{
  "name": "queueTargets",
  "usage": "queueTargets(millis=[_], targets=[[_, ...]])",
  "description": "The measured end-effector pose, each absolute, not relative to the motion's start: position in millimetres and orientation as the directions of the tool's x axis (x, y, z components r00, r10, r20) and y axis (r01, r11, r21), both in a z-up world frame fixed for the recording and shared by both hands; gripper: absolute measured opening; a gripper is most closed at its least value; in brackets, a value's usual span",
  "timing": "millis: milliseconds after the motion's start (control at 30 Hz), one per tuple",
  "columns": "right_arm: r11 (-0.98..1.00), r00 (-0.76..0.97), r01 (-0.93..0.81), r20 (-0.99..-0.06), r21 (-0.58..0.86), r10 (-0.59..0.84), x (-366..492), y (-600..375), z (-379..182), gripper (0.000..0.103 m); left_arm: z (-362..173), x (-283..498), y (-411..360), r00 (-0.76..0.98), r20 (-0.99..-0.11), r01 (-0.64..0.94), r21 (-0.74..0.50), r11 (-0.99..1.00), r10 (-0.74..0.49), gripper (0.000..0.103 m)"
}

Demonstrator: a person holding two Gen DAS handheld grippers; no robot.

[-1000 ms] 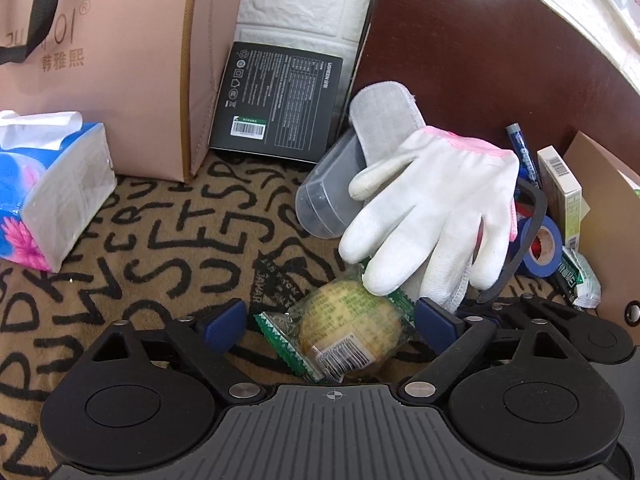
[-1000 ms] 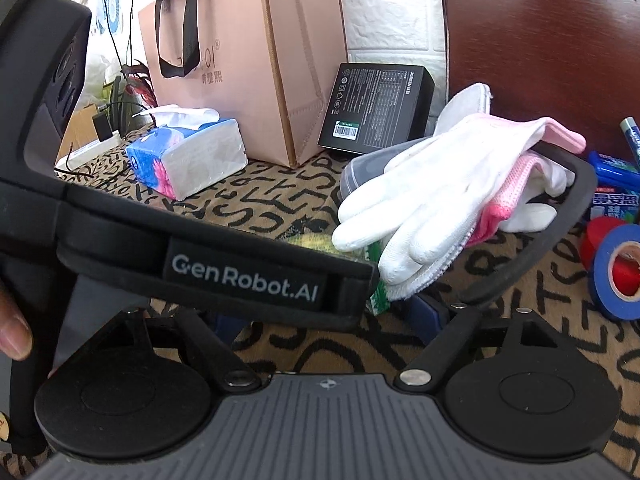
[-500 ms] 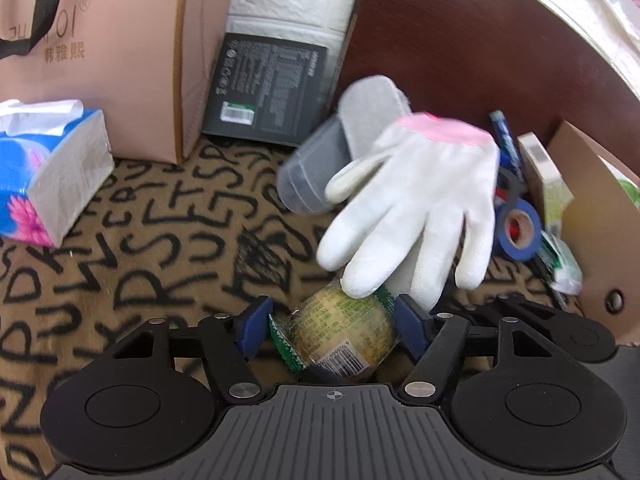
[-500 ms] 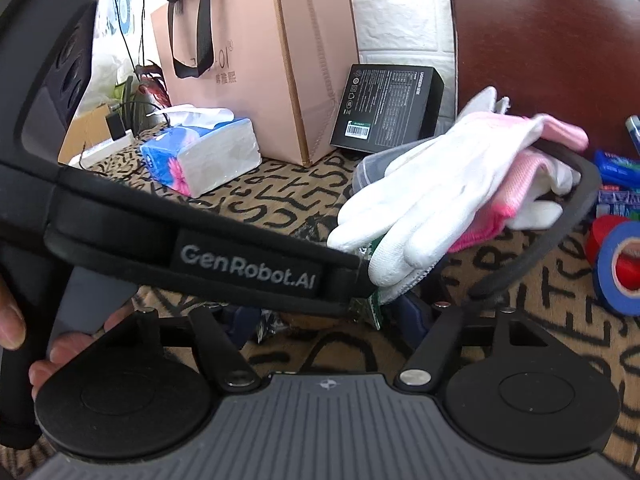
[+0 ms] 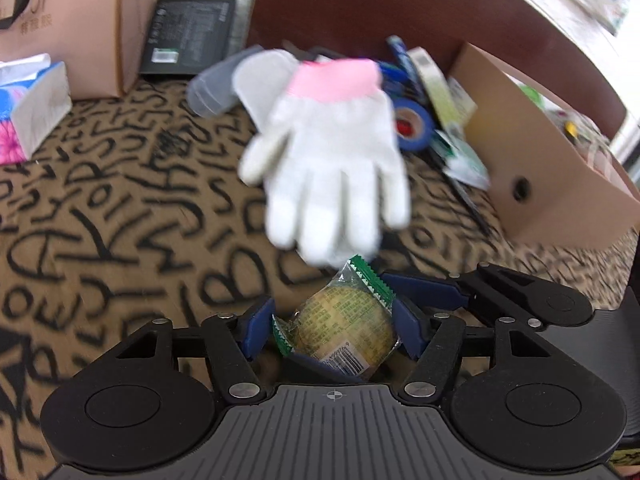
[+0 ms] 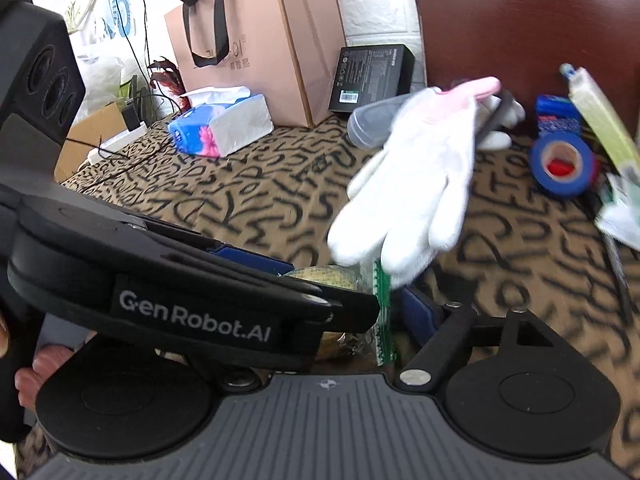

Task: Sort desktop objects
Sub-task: 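Lift the snack packet with the left tool and carry it into the cardboard box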

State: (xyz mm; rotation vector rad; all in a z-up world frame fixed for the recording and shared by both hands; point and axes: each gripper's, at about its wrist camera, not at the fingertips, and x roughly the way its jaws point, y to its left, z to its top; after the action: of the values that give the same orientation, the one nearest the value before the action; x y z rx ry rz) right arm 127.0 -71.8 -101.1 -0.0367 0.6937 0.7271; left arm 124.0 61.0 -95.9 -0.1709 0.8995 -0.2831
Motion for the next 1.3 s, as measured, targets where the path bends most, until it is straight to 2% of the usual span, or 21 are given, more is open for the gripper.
queueTargets(millis=[67, 133, 400, 500, 600, 667, 833, 933, 1067, 1200, 1300], targets=[[0.762, 0.539, -0.620, -0.604, 0.187, 0.587, 113, -81, -102, 0.089, -95, 112, 54, 0.578, -0.750, 0.187, -0.263, 0.946, -0.323, 0.069], [0.770, 0.547, -0.614, -0.610, 0.172, 0.573, 101, -89, -101, 0.089, -95, 101, 47, 0.568, -0.753, 0.204, -0.264, 0.943, -0.334, 0.069], [0.765, 0.548, -0.629, -0.620, 0.136, 0.561, 56, -109, -97, 0.071, -94, 65, 20, 0.553, -0.758, 0.236, -0.255, 0.938, -0.345, 0.068], [0.763, 0.543, -0.631, -0.623, 0.140, 0.563, 45, -116, -96, 0.070, -93, 57, 17, 0.545, -0.762, 0.236, -0.261, 0.936, -0.350, 0.068], [0.763, 0.541, -0.630, -0.624, 0.144, 0.564, 38, -121, -94, 0.072, -93, 51, 16, 0.535, -0.759, 0.239, -0.284, 0.928, -0.371, 0.078], [0.763, 0.541, -0.631, -0.626, 0.138, 0.561, 33, -123, -94, 0.073, -93, 47, 14, 0.535, -0.757, 0.247, -0.283, 0.927, -0.374, 0.080], [0.768, 0.545, -0.624, -0.623, 0.145, 0.560, 23, -131, -92, 0.073, -91, 41, 11, 0.527, -0.761, 0.266, -0.275, 0.924, -0.378, 0.069], [0.764, 0.548, -0.633, -0.623, 0.126, 0.557, 15, -133, -92, 0.073, -90, 39, 9, 0.520, -0.764, 0.275, -0.273, 0.922, -0.382, 0.066], [0.763, 0.545, -0.631, -0.622, 0.137, 0.562, 11, -135, -92, 0.071, -89, 35, 5, 0.521, -0.769, 0.284, -0.254, 0.925, -0.371, 0.066], [0.760, 0.538, -0.632, -0.621, 0.150, 0.570, 10, -137, -92, 0.068, -91, 33, 4, 0.524, -0.768, 0.287, -0.249, 0.925, -0.369, 0.072], [0.761, 0.539, -0.632, -0.622, 0.148, 0.569, 9, -137, -92, 0.068, -90, 31, 2, 0.524, -0.771, 0.287, -0.240, 0.927, -0.362, 0.067]])
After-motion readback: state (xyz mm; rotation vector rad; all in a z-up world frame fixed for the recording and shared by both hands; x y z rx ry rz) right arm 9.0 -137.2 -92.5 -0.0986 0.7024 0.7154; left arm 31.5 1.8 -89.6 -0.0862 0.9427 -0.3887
